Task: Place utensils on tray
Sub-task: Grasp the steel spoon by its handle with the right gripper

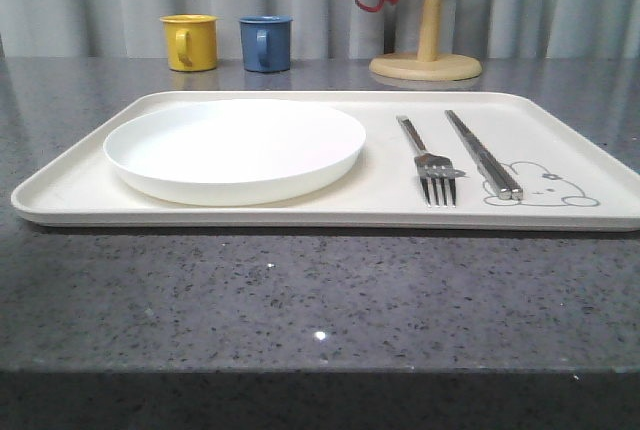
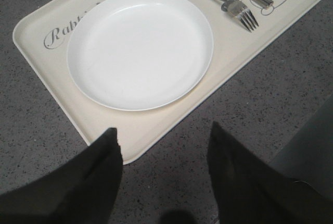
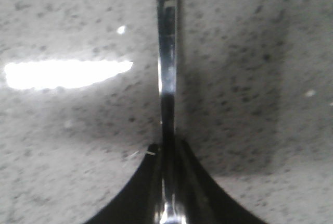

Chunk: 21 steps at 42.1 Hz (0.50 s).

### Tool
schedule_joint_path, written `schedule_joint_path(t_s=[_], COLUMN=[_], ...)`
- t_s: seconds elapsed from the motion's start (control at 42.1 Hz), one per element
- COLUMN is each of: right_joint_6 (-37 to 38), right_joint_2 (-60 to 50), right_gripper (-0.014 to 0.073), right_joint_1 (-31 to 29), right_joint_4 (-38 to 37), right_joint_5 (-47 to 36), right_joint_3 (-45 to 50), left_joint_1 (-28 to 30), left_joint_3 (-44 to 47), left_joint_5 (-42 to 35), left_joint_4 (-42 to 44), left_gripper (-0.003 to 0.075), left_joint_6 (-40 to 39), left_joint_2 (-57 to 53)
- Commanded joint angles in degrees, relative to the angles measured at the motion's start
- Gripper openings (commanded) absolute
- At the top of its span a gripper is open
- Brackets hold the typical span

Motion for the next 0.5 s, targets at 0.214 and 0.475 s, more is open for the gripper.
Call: schedule_joint_path(t_s=[0.214,0.475], right_joint_6=[-0.6,-0.5], right_joint_2=[-9.4,-11.7], right_gripper=[0.0007,0.0007], right_joint_1=[0.6,9.5], right_joint_4=[6.4,13.3], right_joint_5=[1.9,3.3], right_joint_3=[-2.0,-2.0], left_joint_1=[-0.5,-0.5], left_joint_3=[-1.6,-1.6], left_joint_5=[-3.8,-3.8], left_joint_4=[0.4,0.4], left_gripper=[0.0355,0.0355], left_joint_6=[-0.6,-0.6], left_joint_2=[-0.2,-0.2])
